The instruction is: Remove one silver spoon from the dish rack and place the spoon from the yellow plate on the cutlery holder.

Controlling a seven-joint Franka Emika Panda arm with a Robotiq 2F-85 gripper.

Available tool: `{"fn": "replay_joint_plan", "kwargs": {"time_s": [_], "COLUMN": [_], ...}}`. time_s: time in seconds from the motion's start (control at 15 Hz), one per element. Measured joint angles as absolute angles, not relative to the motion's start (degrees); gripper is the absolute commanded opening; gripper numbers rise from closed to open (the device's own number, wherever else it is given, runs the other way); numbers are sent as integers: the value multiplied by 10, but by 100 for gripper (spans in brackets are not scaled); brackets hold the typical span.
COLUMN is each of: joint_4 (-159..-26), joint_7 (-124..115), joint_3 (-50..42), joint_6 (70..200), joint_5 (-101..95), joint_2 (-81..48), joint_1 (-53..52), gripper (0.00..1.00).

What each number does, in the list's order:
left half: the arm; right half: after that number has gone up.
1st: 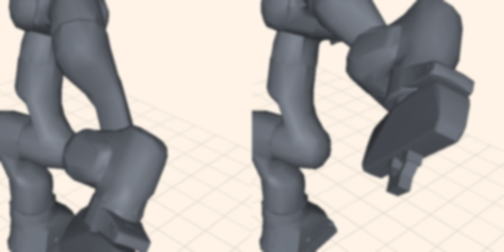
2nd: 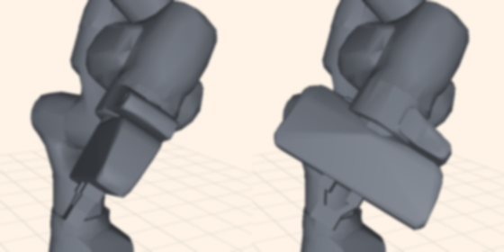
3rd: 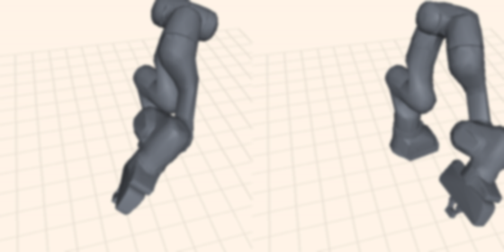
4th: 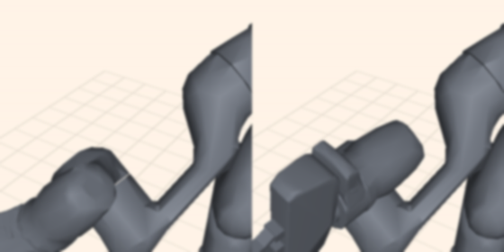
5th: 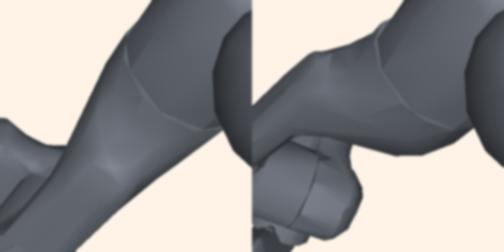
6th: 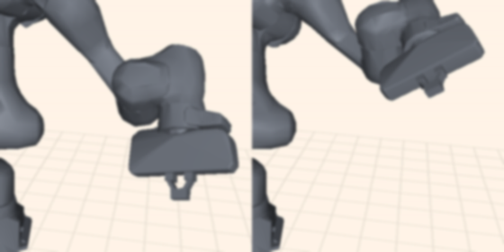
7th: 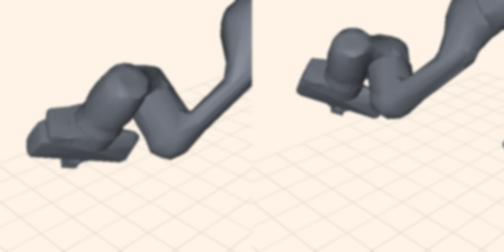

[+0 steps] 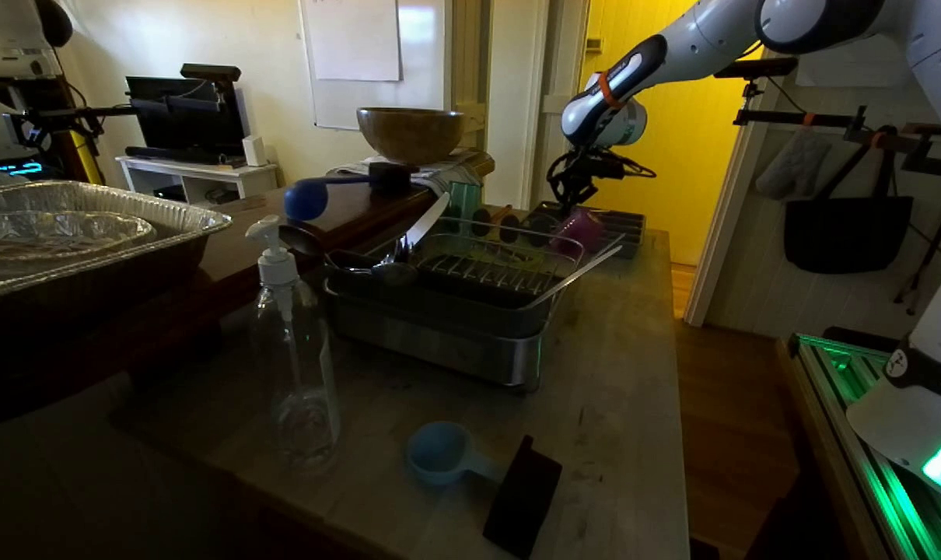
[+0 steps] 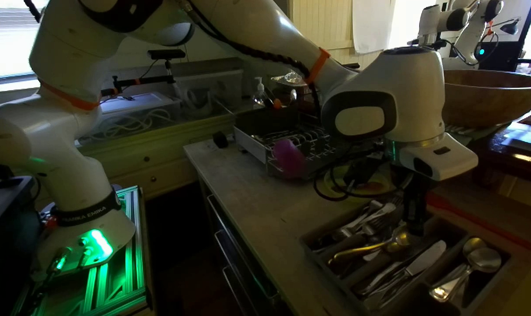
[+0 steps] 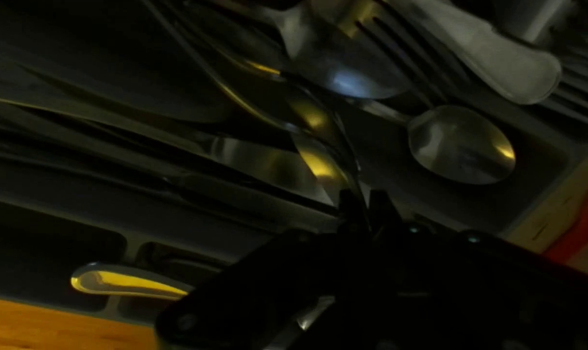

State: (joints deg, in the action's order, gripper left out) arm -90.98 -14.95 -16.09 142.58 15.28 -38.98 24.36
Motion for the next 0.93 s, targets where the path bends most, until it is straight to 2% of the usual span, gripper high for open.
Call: {"fn": "replay_joint_plan", "kwargs": {"time_s": [0.93], "joint_4": [-909], "joint_7": [-62], "joint_3": [-136], "joint_6": [1367], "joint_5": [149], "joint_2": [-293], "joint_1": [239], "gripper": [1]}}
